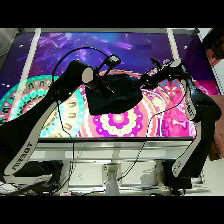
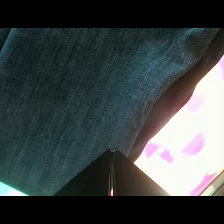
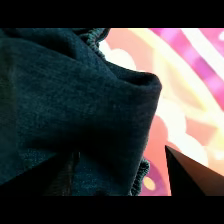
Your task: Fold the clothes and pants, and hang the long-sleeved shirts on hangers.
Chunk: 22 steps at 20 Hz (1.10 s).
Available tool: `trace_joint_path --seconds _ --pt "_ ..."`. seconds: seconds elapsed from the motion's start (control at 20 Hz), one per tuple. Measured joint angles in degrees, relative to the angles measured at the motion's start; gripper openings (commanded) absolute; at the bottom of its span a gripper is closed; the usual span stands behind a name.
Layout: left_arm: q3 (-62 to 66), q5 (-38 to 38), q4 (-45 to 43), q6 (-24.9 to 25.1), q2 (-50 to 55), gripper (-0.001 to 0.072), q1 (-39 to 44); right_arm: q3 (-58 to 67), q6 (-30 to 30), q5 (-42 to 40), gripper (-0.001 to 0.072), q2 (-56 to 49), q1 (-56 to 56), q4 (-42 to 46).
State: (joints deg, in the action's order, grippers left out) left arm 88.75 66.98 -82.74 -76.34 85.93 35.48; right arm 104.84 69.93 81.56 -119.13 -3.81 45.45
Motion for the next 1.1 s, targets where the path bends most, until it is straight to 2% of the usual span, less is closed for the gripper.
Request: trace_joint_path --seconds 0.2,0.4,0.55,0.85,1.1 --pt "0.0 0.1 -0.6 -0.2 -0.5 0.0028 -0.3 4.7 -0.5 4.4 0.0678 -0.2 -0.7 0.1" --pt "0.0 0.2 -0.8 -0.4 -0.5 0.0027 -0.4 7.1 -0.5 7.6 0.0680 0.2 0.0 1.2" --pt "0.0 0.2 -0.8 -0.4 -0.6 0.0028 -0.4 7.7 -0.2 8.8 0.0680 0.2 1.7 5.7" --pt "0.0 0.2 -0.6 -0.4 -0.6 0.0028 -0.4 8.0 1.5 4.7 0.0681 -1.2 5.0 10.7" --pt "0.0 0.2 -0.6 -0.4 -0.6 0.0028 -0.4 8.0 6.5 -0.4 0.0678 -3.2 5.2 11.9"
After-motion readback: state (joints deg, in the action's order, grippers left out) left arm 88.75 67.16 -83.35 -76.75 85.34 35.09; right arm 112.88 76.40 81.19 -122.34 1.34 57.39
